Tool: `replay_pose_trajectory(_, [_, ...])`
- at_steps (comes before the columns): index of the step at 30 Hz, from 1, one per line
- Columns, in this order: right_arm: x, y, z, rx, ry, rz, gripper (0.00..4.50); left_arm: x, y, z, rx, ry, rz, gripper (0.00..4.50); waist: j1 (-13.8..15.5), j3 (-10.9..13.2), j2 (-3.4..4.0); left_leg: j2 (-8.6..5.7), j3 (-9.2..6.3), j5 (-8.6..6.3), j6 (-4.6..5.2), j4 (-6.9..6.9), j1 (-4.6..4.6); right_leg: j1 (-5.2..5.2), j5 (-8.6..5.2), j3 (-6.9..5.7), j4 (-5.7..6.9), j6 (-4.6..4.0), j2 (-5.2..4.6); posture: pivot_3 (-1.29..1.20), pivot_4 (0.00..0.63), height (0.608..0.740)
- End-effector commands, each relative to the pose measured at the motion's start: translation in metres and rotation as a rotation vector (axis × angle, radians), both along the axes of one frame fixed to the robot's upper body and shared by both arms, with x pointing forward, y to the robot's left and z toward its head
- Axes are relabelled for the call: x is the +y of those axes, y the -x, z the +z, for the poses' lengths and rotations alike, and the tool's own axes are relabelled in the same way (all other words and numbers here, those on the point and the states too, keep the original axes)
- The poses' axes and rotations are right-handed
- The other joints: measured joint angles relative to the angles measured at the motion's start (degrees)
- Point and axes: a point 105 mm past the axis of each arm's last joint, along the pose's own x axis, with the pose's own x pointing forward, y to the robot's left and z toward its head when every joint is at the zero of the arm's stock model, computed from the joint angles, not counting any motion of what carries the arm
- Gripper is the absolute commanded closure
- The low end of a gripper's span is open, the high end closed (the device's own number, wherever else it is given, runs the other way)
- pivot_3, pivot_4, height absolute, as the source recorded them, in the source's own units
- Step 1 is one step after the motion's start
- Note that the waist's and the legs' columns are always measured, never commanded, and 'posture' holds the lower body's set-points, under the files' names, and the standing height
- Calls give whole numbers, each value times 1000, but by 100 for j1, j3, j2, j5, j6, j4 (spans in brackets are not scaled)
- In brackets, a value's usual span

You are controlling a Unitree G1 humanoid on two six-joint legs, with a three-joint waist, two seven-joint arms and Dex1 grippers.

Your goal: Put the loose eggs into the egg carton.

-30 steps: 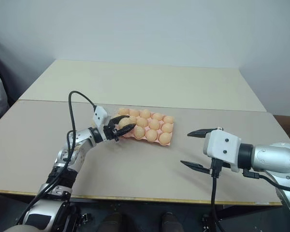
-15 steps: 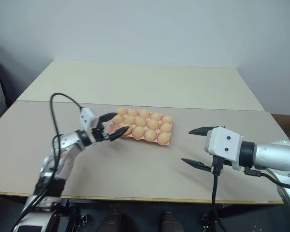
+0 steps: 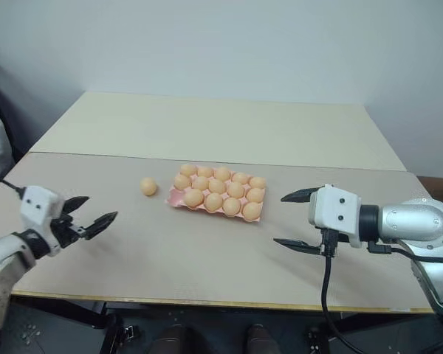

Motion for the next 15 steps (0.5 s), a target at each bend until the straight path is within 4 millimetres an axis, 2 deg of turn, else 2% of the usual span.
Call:
replay_pose_trajectory(1, [2, -3, 5, -34, 8, 26, 0, 2, 10, 19, -53, -21, 15, 23, -1, 0, 0, 0, 1, 0, 0, 0, 0, 0, 0, 0, 0, 0, 0, 0, 150, 740])
replay_pose_trajectory(8, [3, -4, 4, -32, 12, 35, 0, 1, 16, 21, -48, -34, 1, 23, 3, 0, 0, 0, 3, 0, 0, -2, -1, -3, 0, 2, 1, -2, 0, 0, 150, 740])
replay_pose_trajectory(15, [2, -3, 5, -36, 8, 23, 0, -4, 3, 22, -67, -10, -9, 23, 9, 0, 0, 0, 4, 0, 0, -2, -1, -3, 0, 3, 1, -2, 1, 0, 150, 740])
